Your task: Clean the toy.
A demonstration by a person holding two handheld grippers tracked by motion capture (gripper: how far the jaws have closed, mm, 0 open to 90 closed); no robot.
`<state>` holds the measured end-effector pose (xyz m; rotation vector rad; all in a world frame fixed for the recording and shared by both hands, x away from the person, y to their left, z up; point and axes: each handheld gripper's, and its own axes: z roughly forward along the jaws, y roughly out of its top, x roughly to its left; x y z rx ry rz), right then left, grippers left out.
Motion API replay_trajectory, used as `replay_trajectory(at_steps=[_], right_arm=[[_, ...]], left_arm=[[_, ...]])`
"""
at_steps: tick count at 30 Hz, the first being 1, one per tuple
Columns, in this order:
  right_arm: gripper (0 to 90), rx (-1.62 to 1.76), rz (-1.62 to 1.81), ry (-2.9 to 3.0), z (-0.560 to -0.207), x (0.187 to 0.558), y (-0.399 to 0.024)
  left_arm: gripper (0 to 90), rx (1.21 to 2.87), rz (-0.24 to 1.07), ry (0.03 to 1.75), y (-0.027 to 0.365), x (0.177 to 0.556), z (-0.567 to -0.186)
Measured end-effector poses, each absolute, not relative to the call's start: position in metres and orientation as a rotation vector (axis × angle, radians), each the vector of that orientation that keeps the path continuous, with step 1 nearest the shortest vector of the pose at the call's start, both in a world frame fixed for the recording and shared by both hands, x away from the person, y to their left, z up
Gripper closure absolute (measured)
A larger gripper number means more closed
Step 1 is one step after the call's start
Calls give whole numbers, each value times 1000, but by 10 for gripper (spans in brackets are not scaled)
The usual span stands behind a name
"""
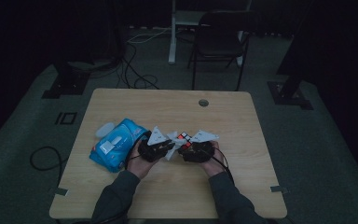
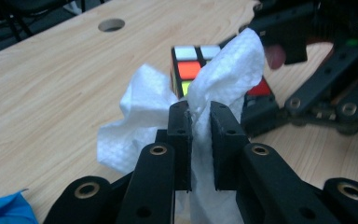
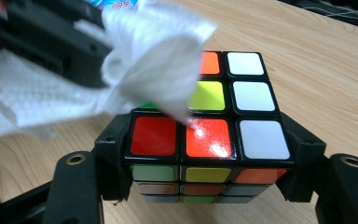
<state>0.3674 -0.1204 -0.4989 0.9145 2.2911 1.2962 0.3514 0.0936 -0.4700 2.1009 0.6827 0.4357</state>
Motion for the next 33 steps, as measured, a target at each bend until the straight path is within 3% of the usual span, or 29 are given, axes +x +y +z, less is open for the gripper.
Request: replay_trajectory(at_steps=[17, 33], right_arm=[[342, 938, 1336, 2276, -496, 368, -125], [342, 965, 1341, 2263, -497, 370, -127]], left_arm=[[817, 2173, 417, 706, 85, 354, -495], [816, 2220, 350, 625, 59, 341, -504]])
